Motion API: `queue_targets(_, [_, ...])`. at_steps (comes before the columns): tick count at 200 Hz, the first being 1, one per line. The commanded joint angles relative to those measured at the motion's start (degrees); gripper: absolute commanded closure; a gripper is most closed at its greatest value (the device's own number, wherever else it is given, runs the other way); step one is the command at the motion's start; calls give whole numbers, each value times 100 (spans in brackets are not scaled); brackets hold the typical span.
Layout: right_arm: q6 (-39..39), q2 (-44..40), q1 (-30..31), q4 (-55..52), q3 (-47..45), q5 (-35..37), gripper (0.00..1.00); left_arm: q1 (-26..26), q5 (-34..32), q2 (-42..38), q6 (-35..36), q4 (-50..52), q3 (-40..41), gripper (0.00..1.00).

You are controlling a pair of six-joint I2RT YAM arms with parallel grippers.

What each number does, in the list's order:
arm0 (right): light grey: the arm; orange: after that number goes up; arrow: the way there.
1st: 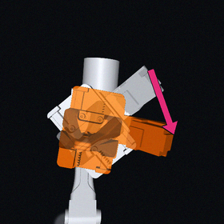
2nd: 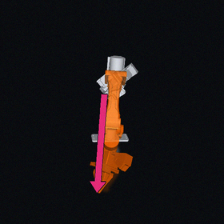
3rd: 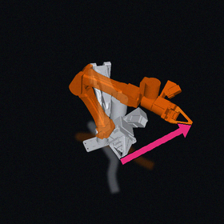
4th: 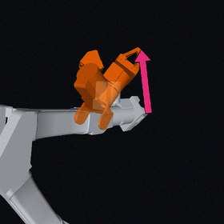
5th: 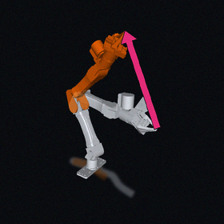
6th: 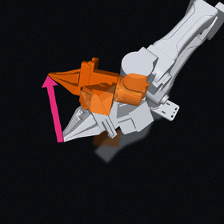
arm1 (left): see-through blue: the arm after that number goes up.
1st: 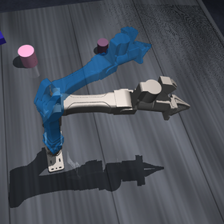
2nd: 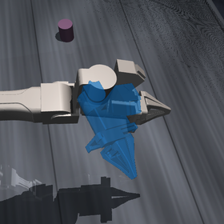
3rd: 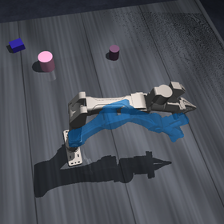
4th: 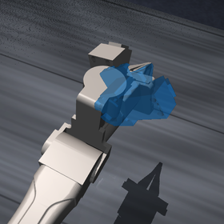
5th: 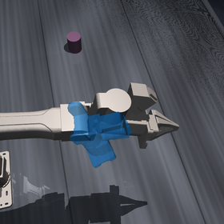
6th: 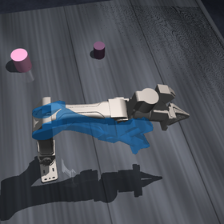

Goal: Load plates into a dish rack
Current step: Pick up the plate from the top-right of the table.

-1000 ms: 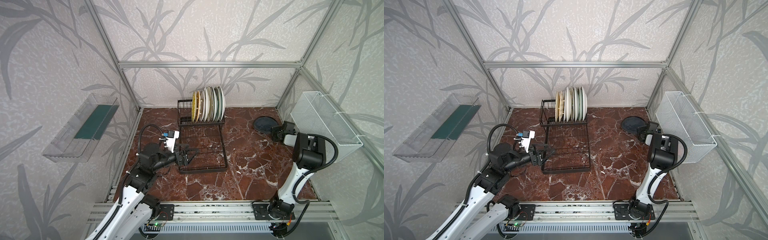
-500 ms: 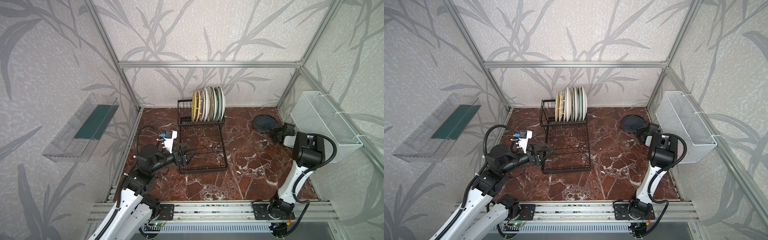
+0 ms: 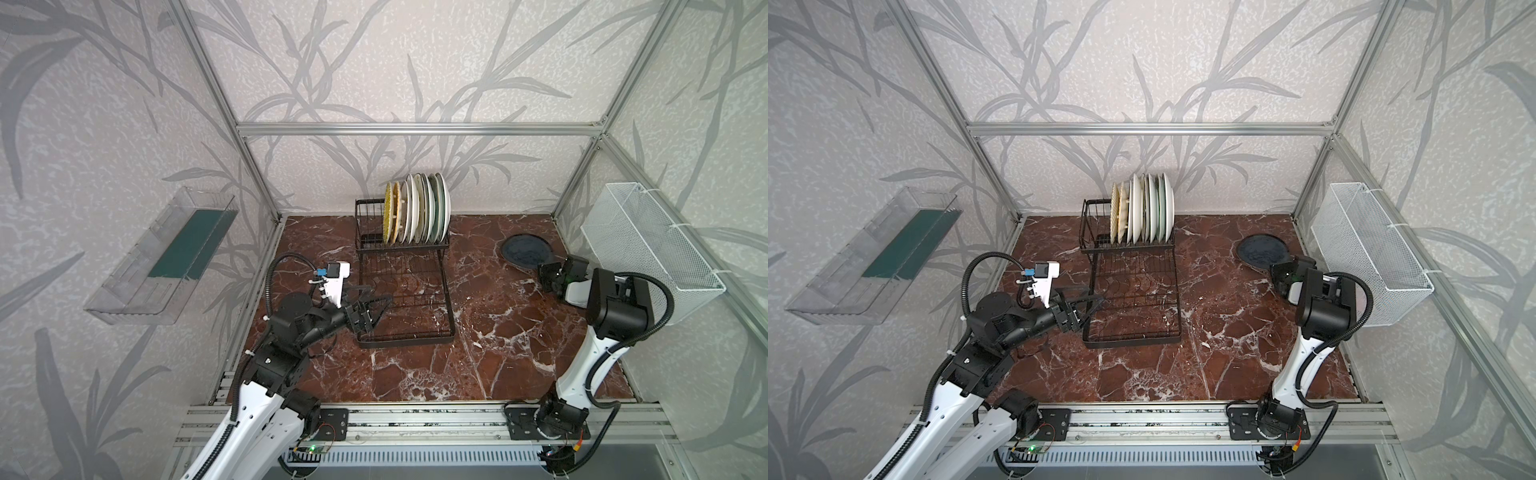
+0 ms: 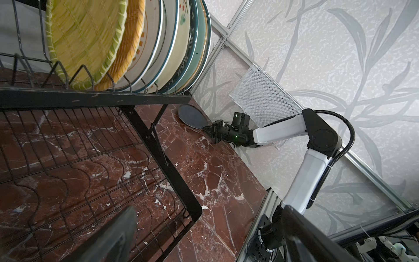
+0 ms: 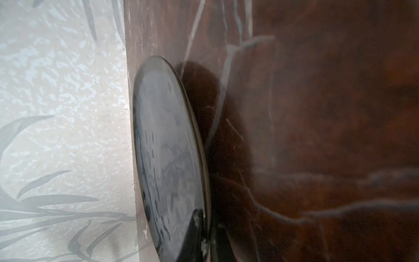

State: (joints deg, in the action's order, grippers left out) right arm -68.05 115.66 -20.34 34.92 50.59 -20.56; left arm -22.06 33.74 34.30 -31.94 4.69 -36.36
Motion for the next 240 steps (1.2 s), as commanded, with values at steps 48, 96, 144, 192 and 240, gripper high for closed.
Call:
queue_targets(48, [-149,-256,41,1076,-1117,-718,100,27,-320,23,-11,-83,89,1])
queue_targets(96, [-253,-663,49,1357,-1686,-948,100,27,-535,27,-71,-313,246,2])
queue_targets(144, [-289,-1184,56,1319,-2133,-1106,100,-618,-1220,151,156,-609,306,4])
queue_targets(192, [-199,-1746,54,1120,-2410,-1287,100,-2215,-2751,911,818,-1117,305,4])
queue_targets(240, [-200,-2496,58,815,-2549,-1477,100,-3053,-3343,1898,1501,-1689,108,1])
